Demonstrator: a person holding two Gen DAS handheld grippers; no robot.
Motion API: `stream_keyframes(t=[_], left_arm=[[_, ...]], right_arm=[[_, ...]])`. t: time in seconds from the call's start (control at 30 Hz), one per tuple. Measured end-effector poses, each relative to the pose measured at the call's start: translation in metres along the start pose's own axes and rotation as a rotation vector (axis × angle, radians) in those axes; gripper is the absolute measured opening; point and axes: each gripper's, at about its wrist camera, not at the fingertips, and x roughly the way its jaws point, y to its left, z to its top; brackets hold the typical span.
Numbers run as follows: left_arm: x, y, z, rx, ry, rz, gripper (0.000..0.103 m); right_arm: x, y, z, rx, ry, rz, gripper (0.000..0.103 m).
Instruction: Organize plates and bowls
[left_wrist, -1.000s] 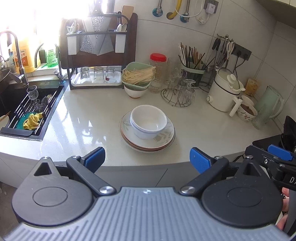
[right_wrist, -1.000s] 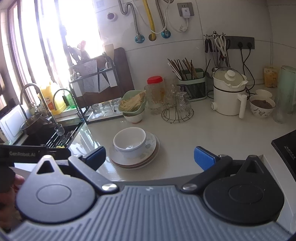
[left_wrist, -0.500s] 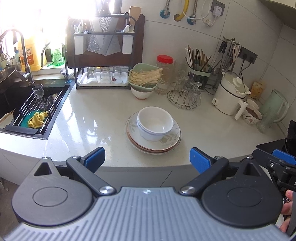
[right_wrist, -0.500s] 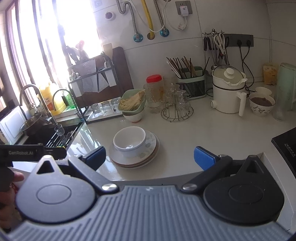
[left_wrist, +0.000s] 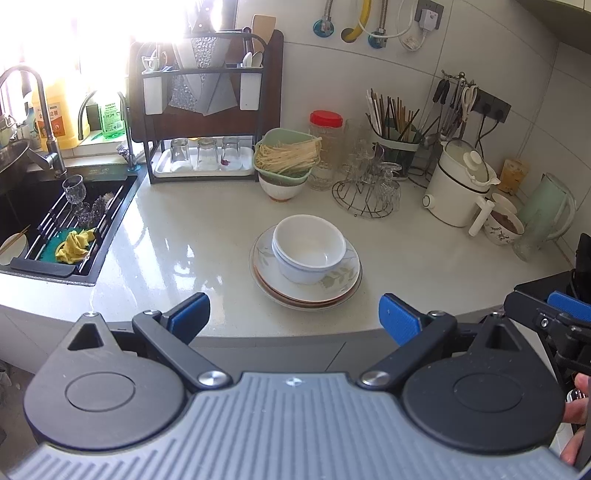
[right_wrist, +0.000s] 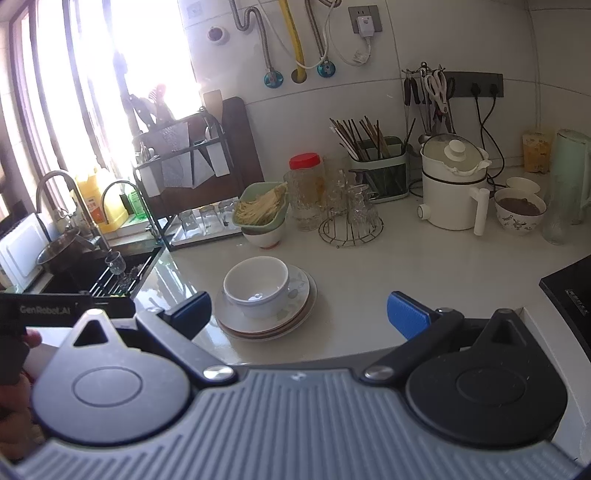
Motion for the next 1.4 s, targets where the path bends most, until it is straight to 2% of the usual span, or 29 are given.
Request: stream_keyframes(t=[0.3, 0.73, 1.07, 1.4], left_arm=[[0.003, 0.0, -0.005, -0.033, 0.013, 0.019, 0.1], [-0.017, -0.004, -0.008, -0.089, -0.041, 0.018, 0.1], [-0.031, -0.01, -0.016, -0.069, -0.049, 0.021, 0.1], [-0.026, -0.01, -0.022, -0.042, -0.046, 0.016, 0.1]], right_arm=[[-0.003, -0.006, -0.004, 0.016, 0.007, -0.01, 0.103], [-0.01, -0.011, -0.002, -0.01, -0.018, 0.036, 0.103], [-0.015, -0.014, -0.003, 0.007, -0.021, 0.052, 0.103], [-0.016, -0.013, -0.009, -0.002, -0.017, 0.066, 0.103]])
